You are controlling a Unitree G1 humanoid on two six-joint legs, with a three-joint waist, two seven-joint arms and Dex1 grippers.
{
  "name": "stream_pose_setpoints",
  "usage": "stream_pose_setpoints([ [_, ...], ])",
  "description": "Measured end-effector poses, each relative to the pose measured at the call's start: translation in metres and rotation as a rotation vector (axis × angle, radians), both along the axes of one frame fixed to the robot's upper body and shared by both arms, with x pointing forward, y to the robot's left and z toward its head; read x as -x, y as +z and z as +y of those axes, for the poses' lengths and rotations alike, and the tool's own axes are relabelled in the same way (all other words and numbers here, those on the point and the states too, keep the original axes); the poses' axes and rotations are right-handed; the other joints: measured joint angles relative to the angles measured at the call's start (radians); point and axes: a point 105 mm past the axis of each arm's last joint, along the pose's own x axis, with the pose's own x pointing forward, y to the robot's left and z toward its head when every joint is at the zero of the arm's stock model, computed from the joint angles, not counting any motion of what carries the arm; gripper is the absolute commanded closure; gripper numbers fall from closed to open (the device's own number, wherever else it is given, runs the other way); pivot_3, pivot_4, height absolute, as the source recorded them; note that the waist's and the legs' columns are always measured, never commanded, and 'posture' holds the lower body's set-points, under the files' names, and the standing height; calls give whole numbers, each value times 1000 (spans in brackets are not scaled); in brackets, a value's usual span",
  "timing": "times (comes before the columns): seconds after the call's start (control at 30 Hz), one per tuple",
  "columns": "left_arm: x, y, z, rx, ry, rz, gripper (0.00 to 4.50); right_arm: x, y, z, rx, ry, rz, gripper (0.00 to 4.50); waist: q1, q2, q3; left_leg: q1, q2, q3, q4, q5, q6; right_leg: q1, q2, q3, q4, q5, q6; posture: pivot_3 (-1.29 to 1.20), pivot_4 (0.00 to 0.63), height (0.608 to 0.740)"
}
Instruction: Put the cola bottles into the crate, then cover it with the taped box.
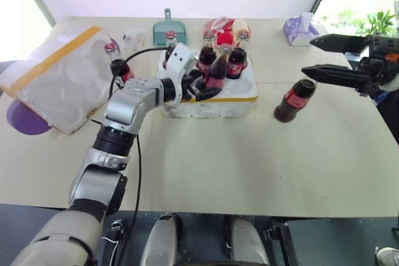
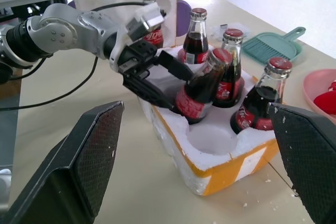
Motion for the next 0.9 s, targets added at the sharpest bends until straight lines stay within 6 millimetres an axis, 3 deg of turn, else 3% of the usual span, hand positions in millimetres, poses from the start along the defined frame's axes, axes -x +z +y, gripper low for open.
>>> stream_pose_setpoints([
  [0.1, 20, 31, 29, 106, 32, -56, 10, 0, 3, 1, 0, 6, -10, 0, -8, 0, 0, 0, 1, 0, -1, 0, 0, 0, 0, 0, 0, 0, 0, 0, 150, 736],
  [0.23, 59, 61, 89, 179, 146, -151, 10, 0, 1, 1, -1, 11, -4, 0, -21, 0, 0, 1, 1, 0, -1, 0, 0, 1, 0, 0, 0, 0, 0, 0, 150, 736],
  [0.33, 72, 46, 129, 127, 333, -127, 10, 0, -1, 0, -3, 13, 3, 0, -19, 0, 0, 2, 1, 0, -1, 0, 0, 3, 0, 0, 0, 0, 0, 0, 150, 736],
  [0.43, 69, 23, 166, 97, 563, -59, 10, 0, -1, -1, -5, 12, 4, 0, -6, 0, 0, 3, 1, -1, 0, 0, 0, 3, 0, 0, 0, 0, 0, 0, 150, 736],
  [0.6, 46, 6, 197, 51, 794, -54, 10, 2, 2, 2, -4, 24, -6, 0, 11, 0, 0, 2, 0, -1, 0, 0, 0, 4, 0, 0, 0, 0, -1, 0, 150, 736],
  [0.8, 10, 0, 177, 91, 731, -46, 10, 2, 11, 7, -13, 38, -33, 0, 3, -1, 0, 2, 0, -1, 0, 0, 0, 3, 0, -1, -1, 0, -1, 0, 150, 736],
  [0.9, 0, -7, 176, 86, 730, -32, 10, 1, 9, 9, -20, 40, -27, 0, -4, -1, 0, 2, 0, 0, -1, 0, 0, 2, 0, 0, 0, 0, -1, 0, 150, 736],
])
